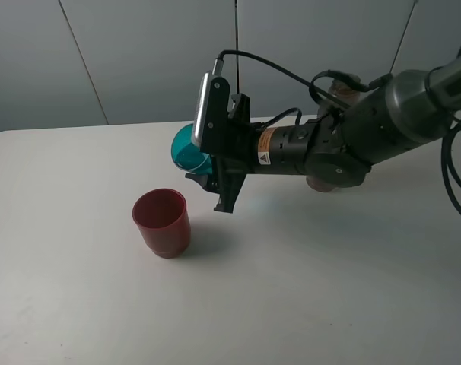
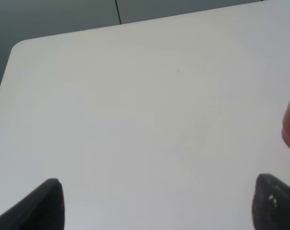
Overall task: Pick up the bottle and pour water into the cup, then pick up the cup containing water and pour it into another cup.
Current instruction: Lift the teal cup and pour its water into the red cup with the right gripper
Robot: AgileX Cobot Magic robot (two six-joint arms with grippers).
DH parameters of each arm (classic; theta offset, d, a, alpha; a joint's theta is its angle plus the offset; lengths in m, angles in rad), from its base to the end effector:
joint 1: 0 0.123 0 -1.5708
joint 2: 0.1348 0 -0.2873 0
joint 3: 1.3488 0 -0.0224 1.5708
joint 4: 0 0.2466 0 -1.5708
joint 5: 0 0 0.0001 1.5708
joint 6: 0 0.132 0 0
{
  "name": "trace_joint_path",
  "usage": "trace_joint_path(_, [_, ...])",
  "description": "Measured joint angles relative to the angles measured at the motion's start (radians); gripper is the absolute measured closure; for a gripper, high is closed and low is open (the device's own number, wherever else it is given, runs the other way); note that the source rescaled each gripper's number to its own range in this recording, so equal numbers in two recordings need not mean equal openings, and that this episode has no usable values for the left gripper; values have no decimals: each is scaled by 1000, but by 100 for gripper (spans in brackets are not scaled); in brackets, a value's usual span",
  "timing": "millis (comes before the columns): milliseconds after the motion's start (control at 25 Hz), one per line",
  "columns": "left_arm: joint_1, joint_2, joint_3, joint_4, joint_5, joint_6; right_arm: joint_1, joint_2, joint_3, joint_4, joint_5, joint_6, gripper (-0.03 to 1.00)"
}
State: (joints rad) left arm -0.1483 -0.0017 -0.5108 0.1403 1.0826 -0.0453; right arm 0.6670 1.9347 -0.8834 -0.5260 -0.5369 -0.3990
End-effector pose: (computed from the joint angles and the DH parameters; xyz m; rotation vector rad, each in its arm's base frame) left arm 0.0245 0.0128 0.2584 0.0960 2.0437 0.0474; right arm 0.3004 0.2796 0.1255 -1.5264 1.3608 0.1459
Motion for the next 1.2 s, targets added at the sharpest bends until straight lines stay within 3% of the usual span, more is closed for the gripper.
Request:
trace_joint_path(360, [0,0,0,0,0,0,55,0,0,31,23,-90,91])
trace_joint_path(1200, [0,0,0,0,0,0,61,0,-68,43,94,-231,91])
